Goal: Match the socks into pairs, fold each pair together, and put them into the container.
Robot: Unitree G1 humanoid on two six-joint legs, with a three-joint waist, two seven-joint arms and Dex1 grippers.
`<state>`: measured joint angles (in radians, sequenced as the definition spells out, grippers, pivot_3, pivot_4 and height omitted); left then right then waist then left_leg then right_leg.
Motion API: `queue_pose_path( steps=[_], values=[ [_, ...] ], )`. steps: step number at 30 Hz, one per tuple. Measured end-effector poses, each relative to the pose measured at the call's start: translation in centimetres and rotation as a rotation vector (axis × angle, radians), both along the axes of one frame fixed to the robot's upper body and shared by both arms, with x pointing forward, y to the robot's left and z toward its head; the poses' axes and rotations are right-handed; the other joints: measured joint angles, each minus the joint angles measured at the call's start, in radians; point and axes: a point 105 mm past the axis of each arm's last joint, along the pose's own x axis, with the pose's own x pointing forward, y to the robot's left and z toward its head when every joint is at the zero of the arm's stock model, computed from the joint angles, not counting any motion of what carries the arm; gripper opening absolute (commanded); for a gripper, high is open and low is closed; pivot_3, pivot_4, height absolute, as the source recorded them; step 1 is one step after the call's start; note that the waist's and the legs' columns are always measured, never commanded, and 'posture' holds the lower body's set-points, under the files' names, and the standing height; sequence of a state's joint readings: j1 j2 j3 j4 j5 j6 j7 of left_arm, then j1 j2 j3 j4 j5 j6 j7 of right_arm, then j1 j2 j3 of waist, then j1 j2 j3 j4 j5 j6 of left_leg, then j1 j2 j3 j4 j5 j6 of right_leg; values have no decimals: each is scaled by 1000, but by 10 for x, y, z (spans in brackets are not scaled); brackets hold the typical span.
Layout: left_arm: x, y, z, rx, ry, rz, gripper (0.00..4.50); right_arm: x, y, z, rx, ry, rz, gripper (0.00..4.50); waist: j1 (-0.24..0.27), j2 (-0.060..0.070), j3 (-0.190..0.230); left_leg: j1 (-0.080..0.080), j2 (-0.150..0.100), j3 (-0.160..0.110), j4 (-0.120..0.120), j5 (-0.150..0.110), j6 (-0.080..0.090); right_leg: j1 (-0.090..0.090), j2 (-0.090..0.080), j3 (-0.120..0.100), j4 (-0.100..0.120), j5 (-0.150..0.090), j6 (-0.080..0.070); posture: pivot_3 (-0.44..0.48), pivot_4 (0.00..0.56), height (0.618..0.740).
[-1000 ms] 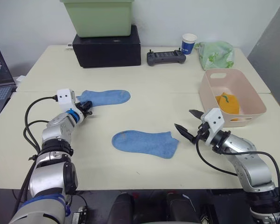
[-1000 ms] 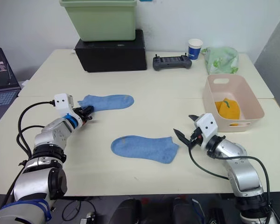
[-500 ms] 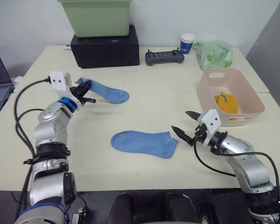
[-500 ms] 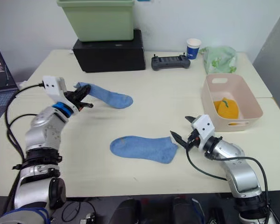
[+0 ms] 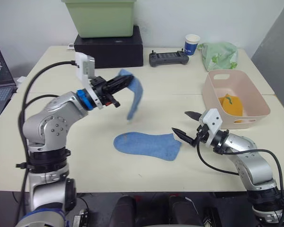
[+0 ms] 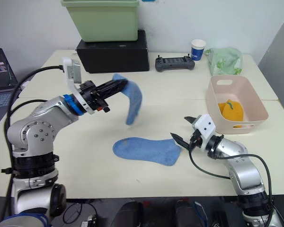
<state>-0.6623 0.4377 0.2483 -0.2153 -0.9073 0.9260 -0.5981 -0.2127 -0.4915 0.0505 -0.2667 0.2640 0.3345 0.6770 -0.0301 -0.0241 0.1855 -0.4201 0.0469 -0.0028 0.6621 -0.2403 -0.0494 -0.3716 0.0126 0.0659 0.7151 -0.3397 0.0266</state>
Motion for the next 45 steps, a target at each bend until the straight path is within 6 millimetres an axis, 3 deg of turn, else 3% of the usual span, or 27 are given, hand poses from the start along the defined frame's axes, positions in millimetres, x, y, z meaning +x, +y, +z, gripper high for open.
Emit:
queue_pose_path(
  steps=[2, 4, 6, 9, 13, 16, 19, 24, 28, 32, 35, 40, 45],
  values=[
    [0, -6, 0, -29, 9, 22, 13, 1, -5, 1, -8, -10, -12, 4500, -2, 0, 0, 1, 0, 0, 0, 0, 0, 0, 0, 1, 0, 0, 0, 0, 150, 740],
    [7, 2, -17, -4, 45, 108, 13, 2, -10, 3, -9, -21, -28, 4500, -7, 1, 0, 4, -1, 2, -1, 0, 0, 1, 1, 3, 0, 0, 0, 0, 150, 740],
    [11, 15, -47, 58, 108, 183, 13, 2, -14, 2, -14, -21, -40, 4500, -12, 1, 0, 4, 0, 1, -1, 1, -1, 1, 2, 4, 0, 0, 0, 0, 150, 740],
    [1, 30, -103, 239, 192, 209, 13, 0, -16, -1, -19, -10, -44, 4500, -13, 1, 0, 4, 0, 1, -2, 1, -2, 0, 2, 3, 0, 0, 0, 0, 150, 740],
    [-1, 45, -147, 380, 226, 262, 13, -1, -12, -3, -17, -3, -31, 4500, -2, 1, 0, 3, 0, 2, -1, -1, 2, 0, 2, 3, 0, 0, 0, 0, 150, 740],
    [1, 52, -146, 379, 210, 291, 13, -2, -9, -6, -13, 6, -18, 4500, 3, 0, 0, 2, 0, 2, -1, -1, 2, 0, 0, 3, 0, 0, 0, 0, 150, 740],
    [-4, 55, -146, 377, 194, 288, 645, -3, -9, -8, -15, 14, -15, 4500, 2, 0, 0, 2, 0, 3, -1, -1, 2, 1, 0, 3, -2, 0, 0, 0, 150, 740],
    [-8, 68, -150, 380, 216, 323, 2194, -4, -6, -10, -17, 25, -3, 4500, 0, 0, 0, 2, 0, 2, -1, -1, 2, 0, 0, 3, -1, 0, 0, 0, 150, 740],
    [-16, 98, -150, 412, 216, 400, 3348, -11, 3, -7, 5, 56, 56, 4500, -5, 1, 0, 2, 1, 2, -2, -1, 2, 0, 0, 4, -1, 0, 0, 0, 150, 740],
    [-28, 106, -154, 448, 194, 361, 3348, -30, 24, -6, -66, 62, 208, 4500, -2, 1, 0, 2, 1, 1, -2, -1, 2, 0, 0, 3, -1, 0, 0, 0, 150, 740],
    [-33, 111, -155, 603, 83, 321, 3348, -35, 32, -13, -187, 35, 277, 4500, 0, 0, 0, 2, 0, 2, -2, -1, 2, 0, 0, 3, -1, 0, 0, 0, 150, 740],
    [-21, 101, -143, 776, -211, 271, 3348, -31, 48, -9, -319, -87, 367, 4500, 2, 0, 0, 2, 0, 3, -2, -1, 2, 0, 0, 2, -2, 0, 0, 0, 150, 740],
    [-11, 89, -139, 914, -440, 203, 3348, -23, 53, -18, -379, -109, 382, 4500, 0, 0, 0, 2, 0, 3, -2, -1, 2, -1, 0, 3, -2, 0, 0, 0, 150, 740]
  ],
)
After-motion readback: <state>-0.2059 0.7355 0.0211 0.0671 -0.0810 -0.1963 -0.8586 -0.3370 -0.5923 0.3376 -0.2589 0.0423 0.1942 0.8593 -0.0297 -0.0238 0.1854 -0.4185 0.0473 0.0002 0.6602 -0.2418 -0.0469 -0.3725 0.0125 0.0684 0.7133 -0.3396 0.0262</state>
